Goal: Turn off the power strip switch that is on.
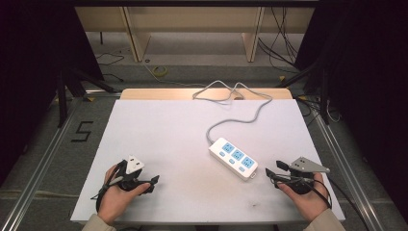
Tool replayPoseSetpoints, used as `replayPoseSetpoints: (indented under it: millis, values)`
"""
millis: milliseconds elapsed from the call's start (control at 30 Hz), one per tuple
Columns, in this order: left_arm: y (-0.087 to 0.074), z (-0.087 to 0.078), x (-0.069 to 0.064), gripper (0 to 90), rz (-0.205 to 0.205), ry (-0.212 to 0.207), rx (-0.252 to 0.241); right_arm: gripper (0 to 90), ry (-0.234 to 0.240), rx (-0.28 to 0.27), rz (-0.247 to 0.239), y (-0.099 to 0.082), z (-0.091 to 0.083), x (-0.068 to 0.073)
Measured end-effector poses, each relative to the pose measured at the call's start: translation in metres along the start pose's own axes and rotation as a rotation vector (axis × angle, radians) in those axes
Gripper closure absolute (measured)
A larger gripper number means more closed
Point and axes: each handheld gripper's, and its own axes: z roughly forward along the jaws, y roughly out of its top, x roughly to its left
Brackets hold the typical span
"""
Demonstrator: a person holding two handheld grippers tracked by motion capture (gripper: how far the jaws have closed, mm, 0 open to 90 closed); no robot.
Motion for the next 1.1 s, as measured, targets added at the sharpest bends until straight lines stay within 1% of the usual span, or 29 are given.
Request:
replayPoseSetpoints:
  millis: [100,133,167,200,233,267,300,333,400,433,467,600,667,967,1100]
  values:
    - [0.001,0.0,0.0,21.1,0.0,0.005,-0.004,51.3,0.0,0.003,0.001,0.001,-0.001,0.0]
    - [0.001,0.0,0.0,21.1,0.0,0.005,-0.004,51.3,0.0,0.003,0.001,0.001,-0.001,0.0]
    - [0.0,0.0,0.0,21.2,-0.001,0.004,-0.007,56.2,-0.007,0.01,0.0,0.001,-0.003,0.0]
    - [0.0,0.0,0.0,21.2,-0.002,0.003,-0.006,58.3,-0.01,0.013,-0.002,0.002,-0.003,0.0]
    - [0.0,0.0,0.0,21.2,-0.002,0.003,-0.005,58.3,-0.01,0.013,-0.002,0.002,-0.003,0.0]
    - [0.0,0.0,0.0,21.3,-0.002,0.004,-0.006,63.9,-0.013,0.024,-0.012,0.002,-0.005,0.0]
    - [0.0,0.0,0.0,21.3,-0.002,0.004,-0.006,63.9,-0.013,0.024,-0.012,0.002,-0.005,0.0]
    - [0.0,0.0,0.001,21.3,0.0,0.004,-0.006,69.4,-0.014,0.034,-0.018,0.003,-0.005,0.0]
    - [0.001,0.0,0.001,21.5,-0.003,0.007,-0.009,75.5,-0.017,0.046,-0.026,0.004,-0.006,0.0]
    - [0.001,0.0,0.001,21.5,-0.004,0.008,-0.01,75.5,-0.017,0.046,-0.026,0.004,-0.006,0.0]
    - [0.001,0.0,0.001,21.6,-0.005,0.01,-0.012,80.6,-0.021,0.058,-0.045,0.005,-0.007,0.001]
    - [0.002,0.0,0.002,21.9,-0.003,0.015,-0.007,88.6,-0.025,0.074,-0.061,0.007,-0.008,0.001]
    - [0.002,0.0,0.001,22.0,-0.003,0.016,-0.011,90.0,-0.028,0.082,-0.067,0.008,-0.008,0.002]
    - [0.002,0.0,0.001,22.3,-0.002,0.019,-0.013,90.0,-0.024,0.101,-0.081,0.013,-0.008,0.004]
    - [0.003,0.0,0.0,22.2,0.005,0.021,-0.013,90.0,-0.02,0.109,-0.098,0.016,-0.008,0.005]
